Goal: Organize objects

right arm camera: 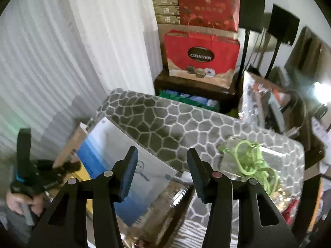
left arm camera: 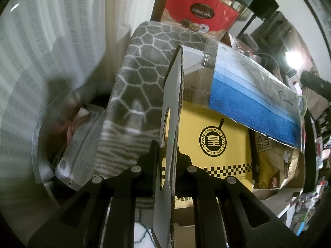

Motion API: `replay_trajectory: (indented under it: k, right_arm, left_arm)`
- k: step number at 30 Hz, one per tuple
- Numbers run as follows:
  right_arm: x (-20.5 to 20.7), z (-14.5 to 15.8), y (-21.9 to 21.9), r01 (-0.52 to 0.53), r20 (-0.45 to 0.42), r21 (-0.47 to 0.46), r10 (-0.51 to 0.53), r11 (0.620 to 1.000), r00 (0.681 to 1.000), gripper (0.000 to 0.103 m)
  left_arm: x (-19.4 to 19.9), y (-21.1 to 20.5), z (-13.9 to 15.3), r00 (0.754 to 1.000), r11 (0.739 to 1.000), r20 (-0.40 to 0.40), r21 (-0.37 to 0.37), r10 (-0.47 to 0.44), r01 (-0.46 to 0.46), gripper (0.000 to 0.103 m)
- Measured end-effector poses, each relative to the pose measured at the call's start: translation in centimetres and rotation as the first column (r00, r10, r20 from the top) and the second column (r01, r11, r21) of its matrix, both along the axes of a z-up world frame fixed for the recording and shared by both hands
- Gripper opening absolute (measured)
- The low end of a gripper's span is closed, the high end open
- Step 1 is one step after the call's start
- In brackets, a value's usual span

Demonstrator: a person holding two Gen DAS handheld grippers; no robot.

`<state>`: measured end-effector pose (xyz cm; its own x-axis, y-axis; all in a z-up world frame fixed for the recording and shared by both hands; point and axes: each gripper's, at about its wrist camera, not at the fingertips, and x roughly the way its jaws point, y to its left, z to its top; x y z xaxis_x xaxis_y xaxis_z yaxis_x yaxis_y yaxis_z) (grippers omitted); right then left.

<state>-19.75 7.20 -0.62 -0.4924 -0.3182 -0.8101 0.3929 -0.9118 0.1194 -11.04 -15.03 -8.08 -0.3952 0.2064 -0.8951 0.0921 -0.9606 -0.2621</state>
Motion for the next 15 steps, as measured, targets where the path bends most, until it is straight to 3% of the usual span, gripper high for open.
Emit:
replay_trajectory:
  k: [9,15]
  right_arm:
    - [-4.5,-3.9,-5.6,-0.067,0.18,-0.065,0.078,0.996,0.98,0.054]
    - [-3.7,-5.6,-7.7,-0.146,0.227,-0.107,0.167,0.983,0.959,0.054]
  left_arm:
    - [-0.1,-0.1,0.1,1.0,1.0,-0.002,0.01,0.001,-0.001,0.01]
    - [0.0,-0.2,0.0,1.0,1.0,-0.007,0.017,-0.004,0.004,0.01]
